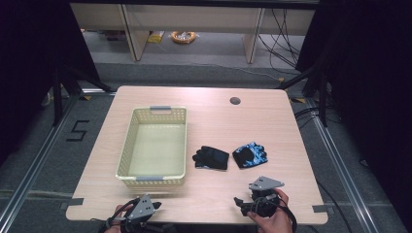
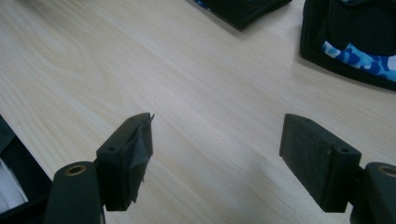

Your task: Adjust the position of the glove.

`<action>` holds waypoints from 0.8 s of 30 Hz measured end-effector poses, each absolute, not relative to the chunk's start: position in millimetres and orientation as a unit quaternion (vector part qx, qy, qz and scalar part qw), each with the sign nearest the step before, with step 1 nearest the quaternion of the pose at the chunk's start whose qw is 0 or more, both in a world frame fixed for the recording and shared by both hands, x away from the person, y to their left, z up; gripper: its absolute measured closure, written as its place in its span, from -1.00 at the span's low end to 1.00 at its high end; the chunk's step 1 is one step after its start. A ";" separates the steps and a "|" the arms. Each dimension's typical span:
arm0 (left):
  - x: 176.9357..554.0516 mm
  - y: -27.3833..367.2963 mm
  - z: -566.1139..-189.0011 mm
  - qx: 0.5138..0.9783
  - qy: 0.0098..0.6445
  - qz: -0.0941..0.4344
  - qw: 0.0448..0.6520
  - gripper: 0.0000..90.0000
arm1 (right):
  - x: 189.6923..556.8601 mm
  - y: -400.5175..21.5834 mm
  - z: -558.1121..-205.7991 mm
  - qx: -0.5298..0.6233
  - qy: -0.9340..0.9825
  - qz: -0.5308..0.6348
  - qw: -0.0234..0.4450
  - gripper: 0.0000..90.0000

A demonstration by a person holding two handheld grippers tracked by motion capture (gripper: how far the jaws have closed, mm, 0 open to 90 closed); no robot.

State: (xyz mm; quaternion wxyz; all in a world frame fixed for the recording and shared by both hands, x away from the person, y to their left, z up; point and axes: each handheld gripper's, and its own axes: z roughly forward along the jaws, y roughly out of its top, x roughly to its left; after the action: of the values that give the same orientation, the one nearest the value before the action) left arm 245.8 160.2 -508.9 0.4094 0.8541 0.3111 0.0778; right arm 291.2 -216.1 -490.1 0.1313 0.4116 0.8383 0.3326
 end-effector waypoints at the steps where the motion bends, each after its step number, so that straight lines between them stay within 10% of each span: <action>1: 246.7 160.6 -508.7 0.857 0.306 0.082 0.407 -0.51 | 291.5 -216.5 -490.2 0.407 0.840 0.333 0.134 -0.40; 24: 247.8 162.1 -507.8 0.859 0.306 0.086 0.401 -0.51 | 298.2 -215.6 -488.3 0.394 0.832 0.363 0.144 -0.33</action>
State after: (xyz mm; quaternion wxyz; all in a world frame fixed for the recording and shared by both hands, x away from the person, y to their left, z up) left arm 247.8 162.1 -507.8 0.4006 0.8594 0.3059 0.0863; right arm 298.2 -215.6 -488.3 0.1438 0.3945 0.8318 0.3630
